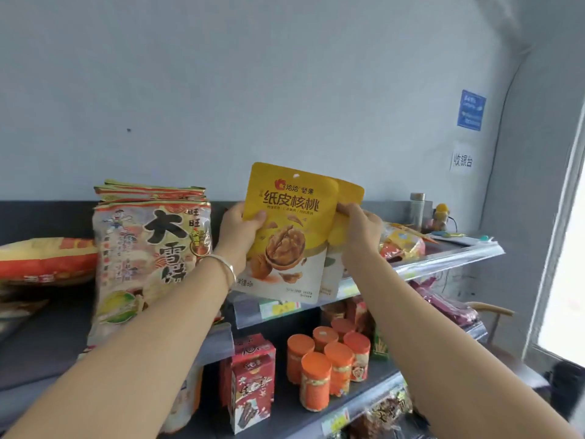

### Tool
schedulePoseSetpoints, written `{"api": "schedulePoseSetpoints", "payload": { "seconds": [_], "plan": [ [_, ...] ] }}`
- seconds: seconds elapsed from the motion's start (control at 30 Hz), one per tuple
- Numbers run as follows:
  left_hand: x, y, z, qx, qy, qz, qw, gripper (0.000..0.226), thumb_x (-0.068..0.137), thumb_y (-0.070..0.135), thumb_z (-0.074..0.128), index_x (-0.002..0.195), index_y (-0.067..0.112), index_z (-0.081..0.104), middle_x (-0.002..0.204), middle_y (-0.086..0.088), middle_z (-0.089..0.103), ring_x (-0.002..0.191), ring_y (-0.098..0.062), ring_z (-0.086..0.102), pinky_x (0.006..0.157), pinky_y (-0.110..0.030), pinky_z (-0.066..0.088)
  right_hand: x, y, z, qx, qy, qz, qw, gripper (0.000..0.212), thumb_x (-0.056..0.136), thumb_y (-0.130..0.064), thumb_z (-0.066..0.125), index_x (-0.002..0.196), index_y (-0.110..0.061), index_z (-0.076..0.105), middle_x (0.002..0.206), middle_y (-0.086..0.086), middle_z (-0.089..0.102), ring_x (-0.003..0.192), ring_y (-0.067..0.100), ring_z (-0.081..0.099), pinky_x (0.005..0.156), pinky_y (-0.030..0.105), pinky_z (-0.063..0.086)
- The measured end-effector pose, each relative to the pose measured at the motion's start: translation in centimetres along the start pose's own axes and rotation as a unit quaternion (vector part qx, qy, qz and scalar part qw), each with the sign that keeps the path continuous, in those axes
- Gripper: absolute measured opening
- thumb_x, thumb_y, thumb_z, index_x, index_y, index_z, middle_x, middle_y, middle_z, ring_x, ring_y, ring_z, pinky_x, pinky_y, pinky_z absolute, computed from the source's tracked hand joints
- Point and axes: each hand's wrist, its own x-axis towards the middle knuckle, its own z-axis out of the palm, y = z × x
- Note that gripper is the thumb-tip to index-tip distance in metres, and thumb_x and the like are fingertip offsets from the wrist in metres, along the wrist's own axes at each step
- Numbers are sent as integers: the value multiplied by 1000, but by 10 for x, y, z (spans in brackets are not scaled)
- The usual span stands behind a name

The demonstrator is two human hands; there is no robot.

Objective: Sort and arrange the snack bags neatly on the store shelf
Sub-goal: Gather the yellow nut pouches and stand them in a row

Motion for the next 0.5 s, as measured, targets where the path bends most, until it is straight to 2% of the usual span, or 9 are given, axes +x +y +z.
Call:
{"api": "schedulePoseSetpoints", "payload": {
  "seconds": [0.1, 0.17, 0.27, 0.3, 0.33, 0.37, 0.4, 0.43, 0.5],
  "plan": [
    [-3, -15, 45, -6, -22, -12, 1000, 14, 94, 12, 54, 104, 18, 60, 101, -2, 66, 88, -17, 64, 72, -28, 51, 29, 6, -44, -41, -4, -24, 999, 25, 84, -1, 51, 84, -17, 70, 76, -5, 62, 65, 11, 56, 48, 17, 46],
    [2, -24, 70, -3, -30, -17, 999, 14, 94, 13, 54, 105, 18, 60, 100, -1, 66, 87, -16, 64, 70, -27, 50, 49, 8, -64, -56, 9, -20, 998, 25, 85, -3, 52, 103, -18, 59, 81, -3, 56, 63, 12, 53, 50, 21, 47],
    [15, -38, 100, 5, -46, -29, 999, 12, 94, 12, 54, 102, 18, 59, 99, -2, 66, 85, -16, 63, 71, -29, 51, 80, 11, -86, -69, 23, 11, 997, 35, 86, -8, 55, 117, -22, 47, 86, 1, 56, 59, 11, 54, 43, 20, 48],
    [21, -43, 108, 15, -53, -35, 998, 12, 93, 11, 54, 102, 18, 59, 100, -3, 66, 84, -17, 63, 70, -28, 51, 89, 13, -90, -83, 9, 18, 996, 33, 87, -8, 56, 117, -22, 51, 91, 3, 60, 61, 12, 56, 44, 22, 49],
    [29, -49, 115, 24, -62, -44, 997, 11, 93, 11, 55, 103, 16, 58, 99, -5, 65, 82, -16, 62, 65, -26, 50, 100, 17, -93, -95, -11, 19, 995, 23, 89, -8, 57, 108, -19, 60, 95, 6, 65, 61, 12, 58, 46, 24, 51],
    [37, -55, 121, 29, -68, -58, 996, 12, 93, 11, 55, 104, 15, 58, 99, -5, 65, 78, -15, 62, 59, -23, 50, 108, 18, -94, -102, -30, 16, 994, 15, 90, -7, 58, 90, -19, 66, 93, 7, 69, 60, 12, 61, 48, 25, 53],
    [45, -60, 126, 28, -73, -74, 994, 12, 93, 11, 56, 105, 14, 57, 97, -6, 65, 75, -13, 62, 55, -21, 50, 119, 21, -93, -112, -43, 5, 993, 22, 90, -7, 59, 76, -22, 64, 85, 4, 70, 60, 13, 63, 49, 25, 54],
    [54, -66, 131, 21, -75, -90, 993, 13, 93, 11, 56, 105, 13, 57, 96, -6, 65, 73, -13, 62, 54, -22, 51, 129, 23, -91, -121, -50, -1, 991, 26, 91, -9, 59, 70, -23, 61, 77, 1, 69, 62, 15, 65, 50, 26, 54],
    [76, -77, 140, -1, -83, -115, 990, 10, 93, 11, 55, 103, 13, 58, 99, -10, 66, 78, -20, 63, 69, -32, 56, 151, 25, -84, -132, -57, -7, 990, 24, 94, -12, 57, 72, -22, 59, 72, 2, 65, 67, 18, 65, 57, 31, 55]
  ]
}}
